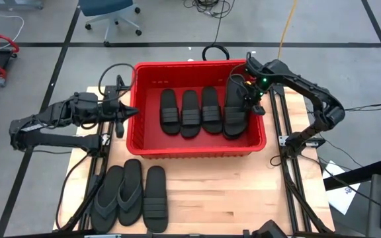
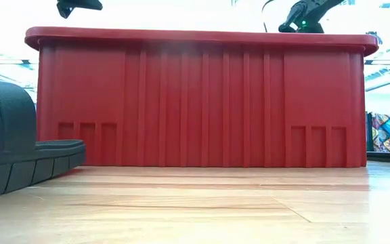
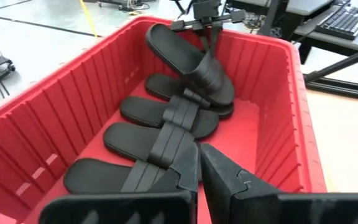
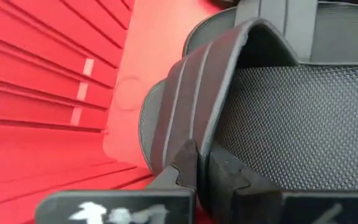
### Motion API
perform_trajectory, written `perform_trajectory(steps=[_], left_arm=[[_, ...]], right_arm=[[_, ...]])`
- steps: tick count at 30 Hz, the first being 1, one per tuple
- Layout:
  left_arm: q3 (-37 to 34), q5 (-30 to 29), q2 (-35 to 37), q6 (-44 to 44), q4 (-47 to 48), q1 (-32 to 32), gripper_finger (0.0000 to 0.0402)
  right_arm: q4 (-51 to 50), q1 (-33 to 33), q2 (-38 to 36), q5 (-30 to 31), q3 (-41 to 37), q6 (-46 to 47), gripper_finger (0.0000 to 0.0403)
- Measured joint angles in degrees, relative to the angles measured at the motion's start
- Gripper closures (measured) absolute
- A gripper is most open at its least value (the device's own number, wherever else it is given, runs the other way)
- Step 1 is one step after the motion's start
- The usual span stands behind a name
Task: Pick and place slides into bin
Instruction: Put the black slide into the red bin, then adjust the red bin on the table
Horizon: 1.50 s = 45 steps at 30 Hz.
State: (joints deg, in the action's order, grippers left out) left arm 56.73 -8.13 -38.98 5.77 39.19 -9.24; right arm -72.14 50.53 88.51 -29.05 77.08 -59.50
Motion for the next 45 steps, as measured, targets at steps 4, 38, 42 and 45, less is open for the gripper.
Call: perform_trajectory(steps=[4, 38, 42, 45], left_arm=[[0.00, 0.01, 0.00, -0.31, -0.01, -1.19, 0.0387], [0.00, 8.71, -10.27, 3.36, -1.41, -4.45, 0.0399], [0.00, 8.10, -16.01, 3.13, -5.21, -10.68, 0.0400], [0.02, 6.79, -19.78, 3.22, -7.17, -16.66, 0.0401]], right_arm=[[1.17, -0.04, -0.38, 3.86, -0.07, 0.72, 0.0388], [16.05, -6.11, -4.66, 17.13, 9.77, 27.23, 0.0391], [19.27, -9.35, -6.38, 15.93, 9.75, 34.56, 0.0399], [24.73, -13.31, -8.62, 13.18, 9.79, 38.85, 0.0399]])
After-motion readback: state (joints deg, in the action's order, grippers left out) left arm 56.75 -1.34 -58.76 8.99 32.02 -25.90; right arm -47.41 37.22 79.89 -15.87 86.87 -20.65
